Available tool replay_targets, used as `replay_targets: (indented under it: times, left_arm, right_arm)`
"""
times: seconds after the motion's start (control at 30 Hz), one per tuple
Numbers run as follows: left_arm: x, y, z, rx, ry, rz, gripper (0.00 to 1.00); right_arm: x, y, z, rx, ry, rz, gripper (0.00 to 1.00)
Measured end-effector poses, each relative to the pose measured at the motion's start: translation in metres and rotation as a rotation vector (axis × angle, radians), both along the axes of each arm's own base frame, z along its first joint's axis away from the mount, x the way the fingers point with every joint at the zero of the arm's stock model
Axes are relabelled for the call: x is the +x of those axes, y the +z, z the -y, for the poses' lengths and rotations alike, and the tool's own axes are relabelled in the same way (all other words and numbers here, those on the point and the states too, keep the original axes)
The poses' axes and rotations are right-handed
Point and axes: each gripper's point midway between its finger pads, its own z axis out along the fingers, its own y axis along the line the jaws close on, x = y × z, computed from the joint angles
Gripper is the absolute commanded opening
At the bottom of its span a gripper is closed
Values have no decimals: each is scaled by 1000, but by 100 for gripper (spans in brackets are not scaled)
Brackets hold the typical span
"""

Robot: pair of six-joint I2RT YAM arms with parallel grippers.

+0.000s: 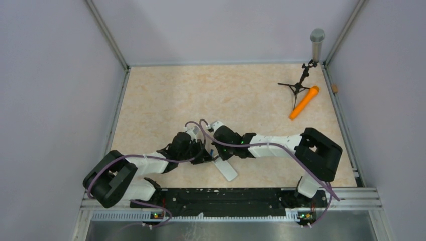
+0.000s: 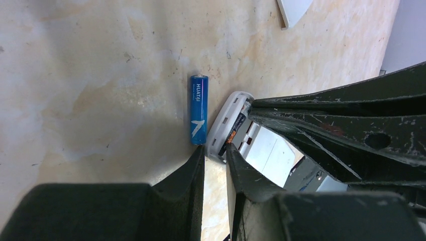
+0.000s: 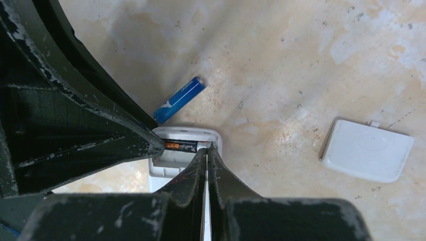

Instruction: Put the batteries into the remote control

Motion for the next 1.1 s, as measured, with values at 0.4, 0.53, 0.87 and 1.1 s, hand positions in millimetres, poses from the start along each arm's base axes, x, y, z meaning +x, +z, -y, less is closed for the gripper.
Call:
replay_targets:
  times: [0.4, 0.53, 0.87, 1.1]
  left_arm:
    - [0, 0, 0, 1, -4, 3, 22]
    - [1, 0, -1, 2, -1, 7, 22]
    - [2, 0, -1, 5, -2, 13, 22]
    - [3, 1, -1, 2, -2, 23, 22]
  right_arm:
    - [1, -1, -1, -90, -16, 84, 0]
    - [-2, -6, -1, -118, -29, 109, 3]
    - [-2, -4, -2, -125, -79, 151, 8]
    - [3, 17, 2, -97, -121, 192, 15]
